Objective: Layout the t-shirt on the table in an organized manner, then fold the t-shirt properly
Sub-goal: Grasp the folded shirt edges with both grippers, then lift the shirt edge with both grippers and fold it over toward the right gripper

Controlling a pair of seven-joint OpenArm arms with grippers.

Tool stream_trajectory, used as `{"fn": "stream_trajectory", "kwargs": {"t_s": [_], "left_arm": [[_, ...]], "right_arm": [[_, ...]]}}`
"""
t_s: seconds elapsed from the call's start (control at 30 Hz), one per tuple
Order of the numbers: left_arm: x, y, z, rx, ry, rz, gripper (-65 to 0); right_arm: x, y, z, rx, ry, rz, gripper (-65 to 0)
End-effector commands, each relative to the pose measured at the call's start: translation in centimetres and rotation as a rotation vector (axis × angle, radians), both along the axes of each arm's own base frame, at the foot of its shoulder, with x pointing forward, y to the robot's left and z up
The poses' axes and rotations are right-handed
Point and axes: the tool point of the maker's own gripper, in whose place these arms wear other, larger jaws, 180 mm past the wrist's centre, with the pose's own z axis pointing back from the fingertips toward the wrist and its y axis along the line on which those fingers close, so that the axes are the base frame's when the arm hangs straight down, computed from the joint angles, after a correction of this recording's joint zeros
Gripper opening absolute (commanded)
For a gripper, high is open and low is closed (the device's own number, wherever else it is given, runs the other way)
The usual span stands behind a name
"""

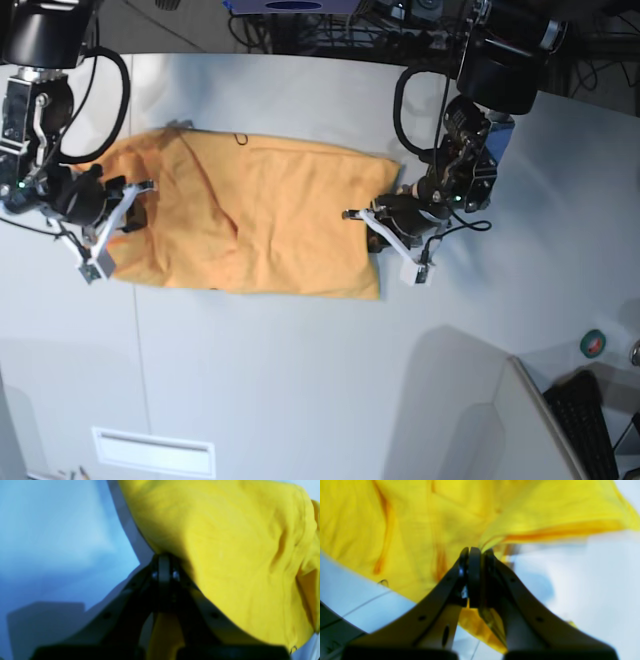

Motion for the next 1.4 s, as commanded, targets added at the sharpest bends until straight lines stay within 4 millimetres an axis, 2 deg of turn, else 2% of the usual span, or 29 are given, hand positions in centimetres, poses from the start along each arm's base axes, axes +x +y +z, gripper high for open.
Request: {"fn": "stream_trajectory", "kwargs": {"t_s": [0.0, 0.1, 0.23, 0.43, 0.5, 0.6, 0.67, 0.83, 1.1, 1.17, 1.37], "left_arm": [[1.2, -0.1, 1.1, -0.015, -0.038, 0.0, -65.0], [1.3, -1.0, 1.2, -0.029, -0.039, -0.003, -65.0], [1.1, -1.0, 1.1, -0.031, -0.036, -0.003, -65.0], [0.9, -1.2, 1.1, -0.033, -0.034, -0.004, -65.0], [0.6, -1.9, 0.9, -0.035, -0.031, -0.024, -65.0], [-0.2, -4.3, 0.7, -0.044, -0.023, -0.084, -65.0], [-0.3, -5.3, 0.8, -0.056, -0.024, -0.095, -65.0], [0.0, -5.6, 1.0, -0.063, -0.028, -0.094, -65.0], [0.1, -5.4, 1.1, -0.058, -0.033, -0.094, -65.0], [0.1, -5.4, 1.1, -0.058, -0.033, -0.094, -65.0], [0.0, -5.4, 1.1, -0.06, -0.032, -0.095, -65.0]], "right_arm": [[1.7, 0.4, 2.3, 0.003, -0.086, 0.012, -65.0], [2.0, 2.5, 4.1, -0.006, -0.135, 0.038, -65.0], [2.5, 6.0, 6.1, 0.007, -0.191, 0.099, -65.0], [2.4, 11.1, 6.6, 0.042, -0.191, 0.177, -65.0], [2.3, 13.2, 6.9, 0.071, -0.193, 0.197, -65.0], [2.5, 14.8, 7.4, 0.103, -0.203, 0.204, -65.0], [2.6, 15.5, 7.8, 0.121, -0.209, 0.203, -65.0], [2.7, 16.5, 8.1, 0.145, -0.21, 0.203, -65.0], [2.7, 16.5, 6.2, 0.147, -0.154, 0.192, -65.0], [2.5, 17.2, 5.8, 0.167, -0.135, 0.188, -65.0], [3.2, 18.9, 6.3, 0.219, -0.158, 0.174, -65.0]]}}
